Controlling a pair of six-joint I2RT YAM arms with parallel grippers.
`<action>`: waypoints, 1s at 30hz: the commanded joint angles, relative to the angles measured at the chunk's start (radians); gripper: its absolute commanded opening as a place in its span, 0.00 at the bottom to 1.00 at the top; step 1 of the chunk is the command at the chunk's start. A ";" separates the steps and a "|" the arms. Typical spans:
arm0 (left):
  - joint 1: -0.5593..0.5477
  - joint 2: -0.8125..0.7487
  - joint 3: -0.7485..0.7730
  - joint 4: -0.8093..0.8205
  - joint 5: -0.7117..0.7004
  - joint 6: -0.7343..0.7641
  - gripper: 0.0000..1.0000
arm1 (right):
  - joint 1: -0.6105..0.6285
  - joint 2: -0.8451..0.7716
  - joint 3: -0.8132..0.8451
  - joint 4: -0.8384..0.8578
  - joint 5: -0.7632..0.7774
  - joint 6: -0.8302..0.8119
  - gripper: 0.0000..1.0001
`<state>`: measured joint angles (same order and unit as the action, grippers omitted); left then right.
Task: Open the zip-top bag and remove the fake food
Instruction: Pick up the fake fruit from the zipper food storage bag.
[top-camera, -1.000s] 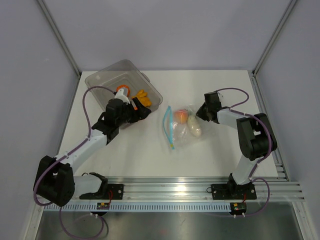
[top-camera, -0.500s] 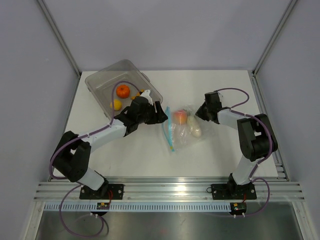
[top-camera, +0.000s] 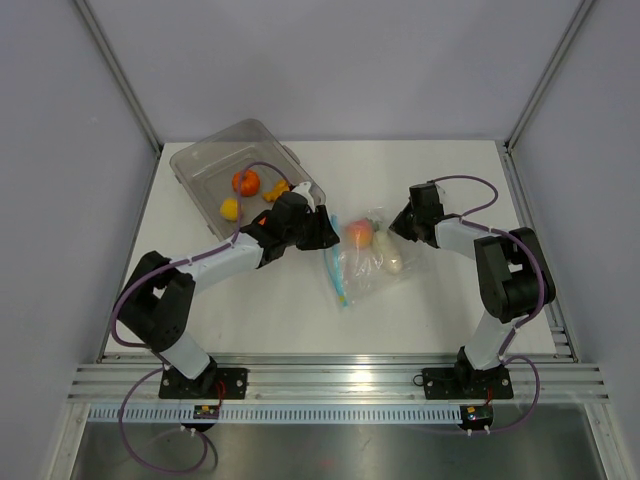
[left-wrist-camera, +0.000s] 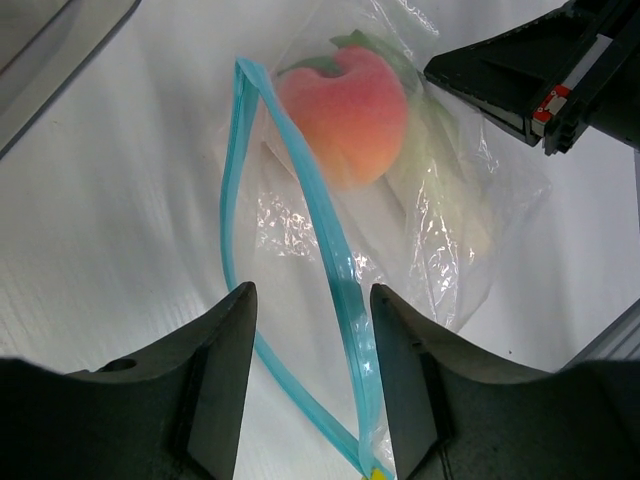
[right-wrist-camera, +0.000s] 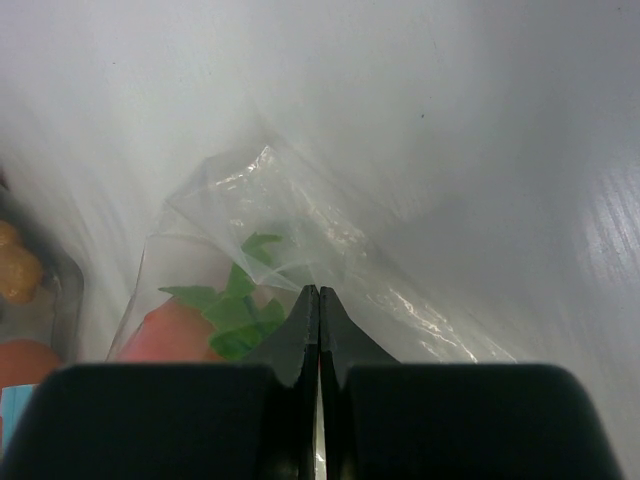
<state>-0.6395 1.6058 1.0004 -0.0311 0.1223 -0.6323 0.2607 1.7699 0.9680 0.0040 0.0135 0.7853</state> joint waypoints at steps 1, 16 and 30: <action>0.003 -0.044 0.020 0.004 -0.049 -0.013 0.51 | -0.005 -0.036 0.003 0.031 -0.010 0.011 0.00; 0.032 -0.063 0.009 -0.036 -0.090 -0.033 0.29 | -0.006 -0.041 0.003 0.028 -0.009 0.009 0.00; 0.035 0.022 -0.084 0.184 0.071 -0.131 0.17 | -0.006 -0.049 0.000 0.028 -0.007 0.009 0.00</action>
<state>-0.6083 1.6070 0.9695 -0.0204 0.1078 -0.7010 0.2607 1.7679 0.9676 0.0040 0.0132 0.7860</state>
